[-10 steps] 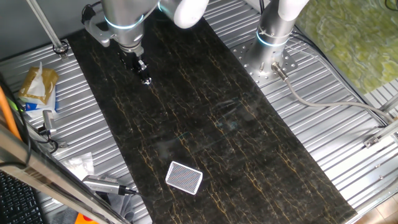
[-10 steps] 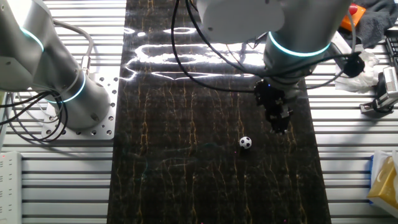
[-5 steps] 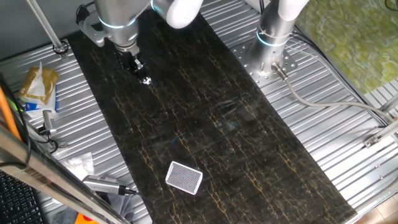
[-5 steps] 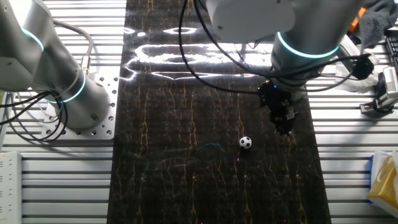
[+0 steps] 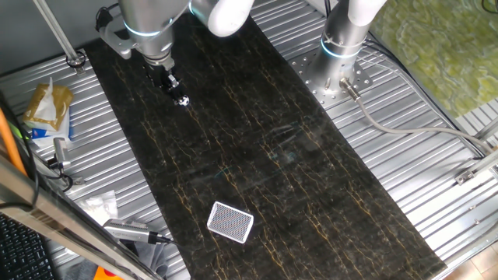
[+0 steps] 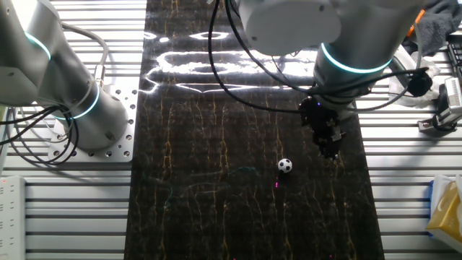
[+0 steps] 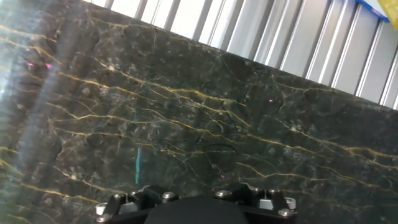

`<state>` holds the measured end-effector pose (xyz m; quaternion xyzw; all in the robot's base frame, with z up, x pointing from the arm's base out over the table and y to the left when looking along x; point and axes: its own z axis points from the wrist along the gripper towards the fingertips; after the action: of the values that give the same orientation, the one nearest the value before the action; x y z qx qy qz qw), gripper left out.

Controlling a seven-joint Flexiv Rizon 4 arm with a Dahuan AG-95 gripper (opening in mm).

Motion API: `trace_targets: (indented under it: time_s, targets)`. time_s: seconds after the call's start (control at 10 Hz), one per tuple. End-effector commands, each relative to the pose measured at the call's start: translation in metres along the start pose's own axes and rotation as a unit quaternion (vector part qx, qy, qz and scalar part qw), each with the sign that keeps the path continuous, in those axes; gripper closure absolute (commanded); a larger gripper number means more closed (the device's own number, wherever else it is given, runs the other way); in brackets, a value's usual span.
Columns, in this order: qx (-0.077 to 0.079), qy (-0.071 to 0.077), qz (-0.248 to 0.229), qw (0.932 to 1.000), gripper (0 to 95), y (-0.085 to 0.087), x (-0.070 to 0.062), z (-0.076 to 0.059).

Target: Push the soccer ball into the goal

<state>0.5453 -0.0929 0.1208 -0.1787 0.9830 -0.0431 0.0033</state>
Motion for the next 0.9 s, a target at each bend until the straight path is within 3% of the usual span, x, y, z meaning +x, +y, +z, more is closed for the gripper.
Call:
trace_targets:
  time_s: [0.1, 0.7, 0.9]
  targets:
    - [0.0, 0.0, 0.0, 1.0, 19.0, -0.002, 0.002, 0.0]
    - [0.002, -0.008, -0.006, 0.9999, 19.0, -0.005, 0.02, 0.009]
    - [-0.005, -0.012, -0.005, 0.9999, 19.0, -0.005, 0.025, 0.011]
